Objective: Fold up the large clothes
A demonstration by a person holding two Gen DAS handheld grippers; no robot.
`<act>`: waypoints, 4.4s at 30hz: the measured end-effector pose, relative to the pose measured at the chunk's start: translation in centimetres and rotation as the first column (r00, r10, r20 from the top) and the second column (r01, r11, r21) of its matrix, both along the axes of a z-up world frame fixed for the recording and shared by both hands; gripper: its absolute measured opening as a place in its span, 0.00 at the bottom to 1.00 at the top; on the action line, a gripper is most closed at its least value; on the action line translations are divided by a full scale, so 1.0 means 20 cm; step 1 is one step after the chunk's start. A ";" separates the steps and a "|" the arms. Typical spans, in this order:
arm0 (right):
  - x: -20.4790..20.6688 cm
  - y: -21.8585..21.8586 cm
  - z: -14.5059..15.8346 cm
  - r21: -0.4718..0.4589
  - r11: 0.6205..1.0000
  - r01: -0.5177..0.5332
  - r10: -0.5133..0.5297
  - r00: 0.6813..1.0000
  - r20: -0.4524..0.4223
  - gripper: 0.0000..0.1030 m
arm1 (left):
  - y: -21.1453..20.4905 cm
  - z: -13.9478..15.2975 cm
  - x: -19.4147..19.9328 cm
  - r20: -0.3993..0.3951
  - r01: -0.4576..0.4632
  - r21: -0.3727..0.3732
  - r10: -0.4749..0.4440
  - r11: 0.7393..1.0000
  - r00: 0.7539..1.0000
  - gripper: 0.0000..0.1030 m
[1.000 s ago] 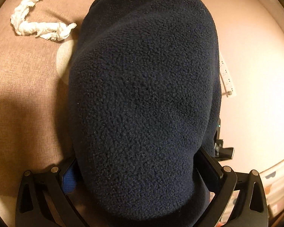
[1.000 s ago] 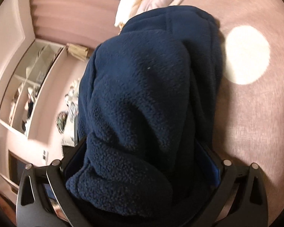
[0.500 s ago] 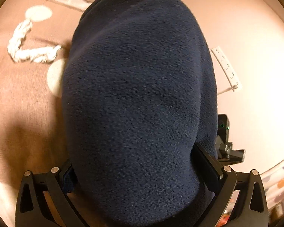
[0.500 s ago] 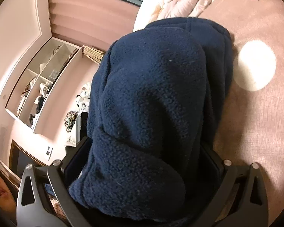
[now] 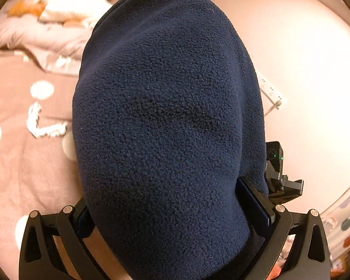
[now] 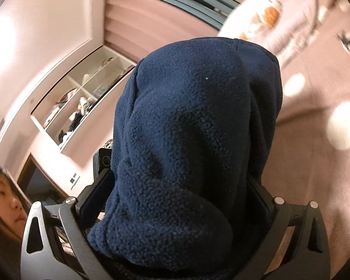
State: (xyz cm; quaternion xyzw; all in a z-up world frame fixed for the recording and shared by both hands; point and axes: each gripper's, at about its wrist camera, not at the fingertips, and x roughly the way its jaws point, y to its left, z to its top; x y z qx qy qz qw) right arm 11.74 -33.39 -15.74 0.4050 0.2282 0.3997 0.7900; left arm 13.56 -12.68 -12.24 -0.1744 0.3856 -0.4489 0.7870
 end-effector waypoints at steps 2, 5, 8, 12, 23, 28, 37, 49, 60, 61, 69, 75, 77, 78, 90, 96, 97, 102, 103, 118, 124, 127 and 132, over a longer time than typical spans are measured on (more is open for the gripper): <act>-0.02 0.02 0.04 -0.013 1.000 0.011 -0.011 1.000 0.029 0.99 | 0.02 0.05 -0.06 0.035 -0.011 0.005 0.011 1.000 0.999 1.00; -0.03 0.05 0.06 -0.021 0.999 0.026 -0.025 0.998 0.053 0.97 | 0.05 0.09 -0.12 0.075 -0.031 0.007 0.030 0.999 0.997 1.00; -0.04 0.08 0.08 -0.026 0.999 0.041 -0.039 0.997 0.073 0.97 | 0.09 0.08 -0.15 0.082 -0.031 0.000 0.031 1.000 0.996 1.00; -0.07 0.10 0.09 -0.026 0.998 0.053 -0.050 0.995 0.084 0.97 | 0.15 0.07 -0.18 0.091 -0.034 0.004 0.034 0.999 0.995 1.00; -0.05 0.25 0.10 -0.014 1.000 0.002 -0.001 0.997 0.074 0.97 | 0.35 0.08 -0.27 0.099 -0.107 -0.003 0.107 0.994 0.989 1.00; -0.03 0.36 0.14 -0.018 0.999 -0.026 0.027 0.997 0.075 0.97 | 0.45 0.16 -0.38 0.139 -0.171 0.010 0.168 0.985 0.976 1.00; 0.05 0.47 0.31 -0.024 0.998 -0.055 0.058 0.990 0.126 0.97 | 0.50 0.32 -0.31 0.185 -0.218 -0.029 0.219 0.976 0.958 1.00; 0.50 0.53 0.32 -0.102 0.995 -0.003 0.011 0.997 0.081 0.96 | 0.51 0.26 0.17 0.280 -0.295 0.032 0.275 0.955 0.920 1.00; 0.88 0.53 -0.23 -0.279 0.958 0.069 -0.132 0.968 -0.211 0.93 | 0.51 -0.50 0.75 -0.029 -0.297 0.214 0.310 0.931 0.950 1.00; 0.92 0.55 -0.31 -0.304 0.952 0.046 -0.131 0.955 -0.265 0.93 | 0.54 -0.56 0.77 -0.074 -0.294 0.210 0.315 0.933 0.946 1.00; 0.84 0.54 -0.35 -0.401 0.910 0.107 -0.209 0.953 -0.219 1.00 | 0.61 -0.50 0.68 -0.032 -0.336 0.195 0.349 0.921 0.937 1.00; 0.71 0.53 -0.14 -0.567 0.801 0.191 -0.290 0.953 -0.088 0.99 | 0.54 -0.24 0.42 0.285 -0.547 0.346 0.471 0.762 0.835 0.97; 0.64 0.52 -0.05 -0.629 0.728 0.273 -0.354 0.935 -0.005 0.98 | 0.55 -0.18 0.33 0.372 -0.602 0.343 0.484 0.721 0.792 0.87; 0.61 0.51 -0.02 -0.632 0.711 0.307 -0.378 0.926 0.024 0.95 | 0.56 -0.16 0.30 0.406 -0.622 0.329 0.488 0.711 0.773 0.84; 0.68 0.64 -0.12 -0.699 0.671 0.249 -0.333 0.943 0.017 0.31 | 0.46 -0.43 0.44 0.431 -0.628 0.344 0.477 0.698 0.766 0.62; 0.71 0.52 -0.19 -0.609 0.756 0.241 -0.364 0.928 -0.085 0.40 | 0.52 -0.39 0.45 0.335 -0.617 0.326 0.523 0.716 0.784 0.62; 0.70 0.53 -0.19 -0.601 0.763 0.238 -0.362 0.928 -0.093 0.40 | 0.52 -0.37 0.46 0.319 -0.616 0.330 0.530 0.715 0.786 0.62; 0.62 0.54 -0.05 -0.617 0.746 0.250 -0.393 0.914 -0.105 0.41 | 0.57 -0.20 0.39 0.244 -0.647 0.270 0.599 0.713 0.763 0.61; 0.59 0.54 -0.01 -0.624 0.738 0.255 -0.397 0.913 -0.096 0.41 | 0.57 -0.15 0.36 0.249 -0.649 0.260 0.599 0.715 0.761 0.61; -0.04 0.55 0.61 -0.623 0.612 0.488 -0.402 0.870 0.287 0.72 | 0.57 0.37 -0.24 0.469 -0.734 0.209 0.592 0.647 0.655 0.63; -0.17 0.52 0.67 -0.625 0.582 0.521 -0.399 0.852 0.339 1.00 | 0.67 0.40 -0.27 0.395 -0.725 0.124 0.636 0.678 0.663 0.99; -0.21 0.50 0.68 -0.622 0.571 0.535 -0.418 0.842 0.340 1.00 | 0.68 0.41 -0.29 0.408 -0.748 0.128 0.653 0.651 0.638 0.99; -0.23 0.48 0.67 -0.597 0.608 0.523 -0.449 0.847 0.285 1.00 | 0.68 0.41 -0.29 0.406 -0.742 0.130 0.647 0.658 0.645 0.99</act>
